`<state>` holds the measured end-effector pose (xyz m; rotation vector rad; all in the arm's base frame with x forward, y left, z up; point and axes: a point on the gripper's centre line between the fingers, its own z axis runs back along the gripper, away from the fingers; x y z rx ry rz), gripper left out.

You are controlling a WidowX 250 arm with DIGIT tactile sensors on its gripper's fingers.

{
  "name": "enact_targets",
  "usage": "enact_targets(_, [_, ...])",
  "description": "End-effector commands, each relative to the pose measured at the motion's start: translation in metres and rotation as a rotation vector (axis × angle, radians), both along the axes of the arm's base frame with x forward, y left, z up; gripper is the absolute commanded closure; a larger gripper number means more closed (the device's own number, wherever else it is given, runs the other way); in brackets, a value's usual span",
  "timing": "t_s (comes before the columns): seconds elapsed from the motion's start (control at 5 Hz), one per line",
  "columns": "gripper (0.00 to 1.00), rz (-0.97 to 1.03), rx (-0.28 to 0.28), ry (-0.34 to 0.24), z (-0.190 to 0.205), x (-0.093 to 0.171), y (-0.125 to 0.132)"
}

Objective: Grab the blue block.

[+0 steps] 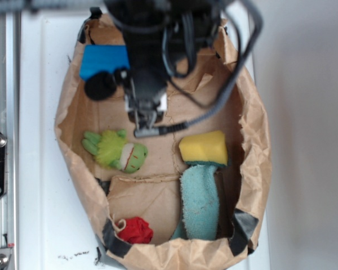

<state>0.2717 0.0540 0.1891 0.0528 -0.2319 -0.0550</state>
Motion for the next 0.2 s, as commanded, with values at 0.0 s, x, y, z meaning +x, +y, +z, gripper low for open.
enact_targets(0.0, [1.0,0.004,0.038,-0.048,0.014,0.001,-0.0102])
